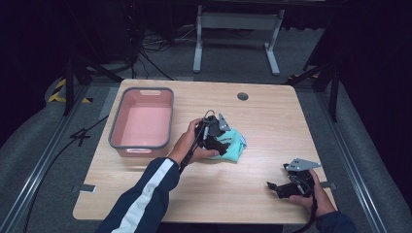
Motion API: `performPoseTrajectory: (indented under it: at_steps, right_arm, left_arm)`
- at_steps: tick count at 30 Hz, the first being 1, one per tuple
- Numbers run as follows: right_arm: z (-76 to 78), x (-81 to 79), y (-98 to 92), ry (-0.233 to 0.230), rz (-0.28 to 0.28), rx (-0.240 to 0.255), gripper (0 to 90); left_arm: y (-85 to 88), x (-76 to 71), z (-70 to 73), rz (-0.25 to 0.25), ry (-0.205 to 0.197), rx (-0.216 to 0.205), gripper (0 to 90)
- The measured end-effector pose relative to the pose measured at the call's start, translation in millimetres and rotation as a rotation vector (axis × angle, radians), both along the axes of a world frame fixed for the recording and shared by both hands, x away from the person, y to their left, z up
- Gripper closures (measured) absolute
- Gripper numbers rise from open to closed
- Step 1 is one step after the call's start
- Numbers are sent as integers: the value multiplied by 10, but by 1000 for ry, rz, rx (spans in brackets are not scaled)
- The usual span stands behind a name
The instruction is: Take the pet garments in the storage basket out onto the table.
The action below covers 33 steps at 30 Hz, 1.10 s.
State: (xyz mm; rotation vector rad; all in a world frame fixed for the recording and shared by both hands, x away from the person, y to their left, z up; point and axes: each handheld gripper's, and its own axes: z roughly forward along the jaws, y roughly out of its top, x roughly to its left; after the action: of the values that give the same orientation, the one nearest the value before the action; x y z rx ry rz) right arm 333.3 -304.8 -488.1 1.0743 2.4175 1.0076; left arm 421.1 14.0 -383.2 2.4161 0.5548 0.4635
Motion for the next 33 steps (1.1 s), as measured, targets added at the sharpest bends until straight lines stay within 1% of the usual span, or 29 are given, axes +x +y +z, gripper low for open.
performPoseTrajectory:
  at_steps: [3, 4, 8, 10, 11, 16, 19, 20, 24, 25, 33]
  right_arm:
    - [0, 0, 0, 0, 0, 0, 6]
    - [0, 0, 0, 0, 0, 0, 6]
    - [0, 0, 0, 0, 0, 0, 6]
    - [0, 0, 0, 0, 1, 0, 6]
    - [0, 0, 0, 0, 1, 0, 6]
    - [0, 0, 0, 0, 1, 0, 6]
    - [0, 0, 0, 0, 1, 0, 6]
    - [0, 0, 0, 0, 0, 0, 6]
    - [0, 0, 0, 0, 1, 0, 6]
    - [0, 0, 0, 0, 0, 0, 6]
    - [0, -1, 0, 0, 0, 0, 6]
  left_arm:
    - [18, -36, 28, -7, -2, -1, 235]
    - [25, -52, 33, -8, -5, 8, 246]
    - [44, -85, 34, -12, -9, 35, 247]
    - [63, -98, 40, -14, -7, 34, 246]
    - [79, -104, 50, -20, -9, 42, 246]
    - [159, -168, 80, -30, -18, 48, 238]
    - [205, -206, 87, -38, -30, 69, 245]
    - [229, -226, 87, -50, -28, 80, 246]
    - [295, -287, 84, -66, -25, 100, 227]
    - [319, -311, 87, -63, -22, 98, 220]
    - [437, -458, 106, -117, -26, 96, 216]
